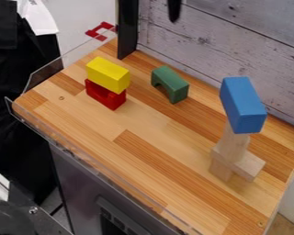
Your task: Put the yellow rectangular block on top of the red arch
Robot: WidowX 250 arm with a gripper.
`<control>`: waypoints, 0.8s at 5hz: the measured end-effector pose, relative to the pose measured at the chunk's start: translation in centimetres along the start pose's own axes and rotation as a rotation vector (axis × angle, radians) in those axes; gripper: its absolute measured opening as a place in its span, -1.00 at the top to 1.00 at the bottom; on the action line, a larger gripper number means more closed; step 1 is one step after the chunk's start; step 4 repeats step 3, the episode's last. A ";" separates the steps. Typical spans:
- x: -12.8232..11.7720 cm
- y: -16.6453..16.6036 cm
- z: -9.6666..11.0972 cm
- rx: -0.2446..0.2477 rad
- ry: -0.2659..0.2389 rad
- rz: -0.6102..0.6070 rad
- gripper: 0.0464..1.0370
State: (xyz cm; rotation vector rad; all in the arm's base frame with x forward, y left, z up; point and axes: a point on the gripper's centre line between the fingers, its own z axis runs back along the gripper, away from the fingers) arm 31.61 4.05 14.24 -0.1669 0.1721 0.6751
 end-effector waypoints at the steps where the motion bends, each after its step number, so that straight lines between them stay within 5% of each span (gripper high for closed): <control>1: -1.6 -1.9 -0.1 0.123 -0.055 -0.242 -0.93; 3: -3.0 -1.4 -0.6 0.241 -0.107 -0.698 -0.93; 4: -3.0 -1.4 -0.6 0.241 -0.107 -0.698 -0.93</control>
